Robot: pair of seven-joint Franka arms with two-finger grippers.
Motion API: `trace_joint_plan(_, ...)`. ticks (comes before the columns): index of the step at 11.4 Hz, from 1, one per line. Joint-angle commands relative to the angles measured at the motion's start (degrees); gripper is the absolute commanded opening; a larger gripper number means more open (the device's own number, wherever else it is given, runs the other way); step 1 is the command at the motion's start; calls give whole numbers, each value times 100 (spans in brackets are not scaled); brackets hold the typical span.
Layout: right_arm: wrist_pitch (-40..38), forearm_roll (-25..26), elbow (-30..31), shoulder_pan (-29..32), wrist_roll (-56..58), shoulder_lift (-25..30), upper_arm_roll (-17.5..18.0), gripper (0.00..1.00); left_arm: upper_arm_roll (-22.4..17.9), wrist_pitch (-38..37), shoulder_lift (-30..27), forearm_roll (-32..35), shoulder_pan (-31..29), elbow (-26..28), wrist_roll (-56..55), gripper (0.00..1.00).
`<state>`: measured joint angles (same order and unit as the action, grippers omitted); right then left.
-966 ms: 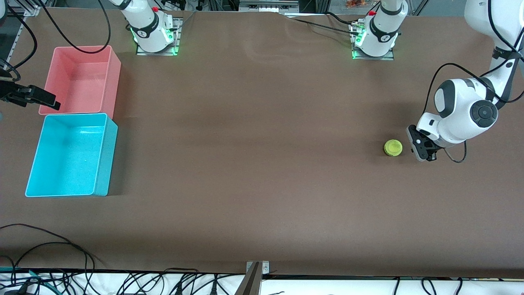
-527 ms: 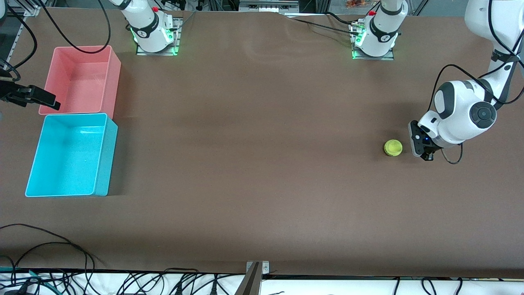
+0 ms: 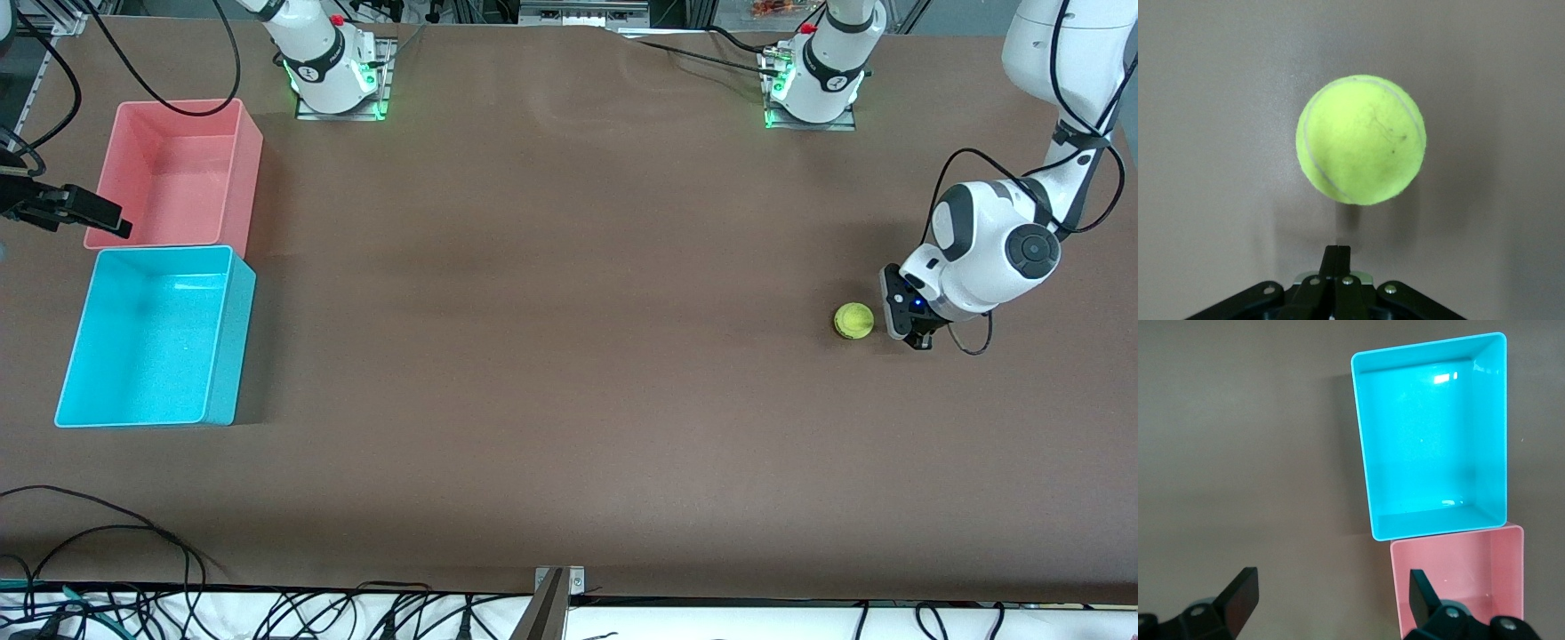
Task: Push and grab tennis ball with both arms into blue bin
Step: 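Lower the left gripper behind the tennis ball, fingers closed, then push the tennis ball with the left gripper toward the cyan bin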
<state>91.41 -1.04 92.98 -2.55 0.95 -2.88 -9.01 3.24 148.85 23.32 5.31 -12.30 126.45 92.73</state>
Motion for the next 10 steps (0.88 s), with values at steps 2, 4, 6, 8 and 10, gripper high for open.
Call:
trace_joint_plan(2, -133, -45, -70, 9, 72, 34, -13, 100, 45, 197, 128, 40, 105, 11, -183, 0)
trace_joint_plan(4, -124, -45, -70, 9, 71, 34, -30, 100, 185, 198, 181, 40, 350, 29, -997, 0)
trace_joint_plan(6, -281, -36, -70, 9, 63, 42, -4, 100, 754, 189, 225, 127, 683, 12, -2968, 0)
trace_joint_plan(8, -317, -45, -70, 9, 63, 42, -22, 100, 924, 136, 322, 765, 1053, -207, -4608, 0)
trace_joint_plan(10, -317, -45, -70, 9, 71, 42, -31, 100, 924, 57, 261, 1094, 932, -200, -4738, 0)
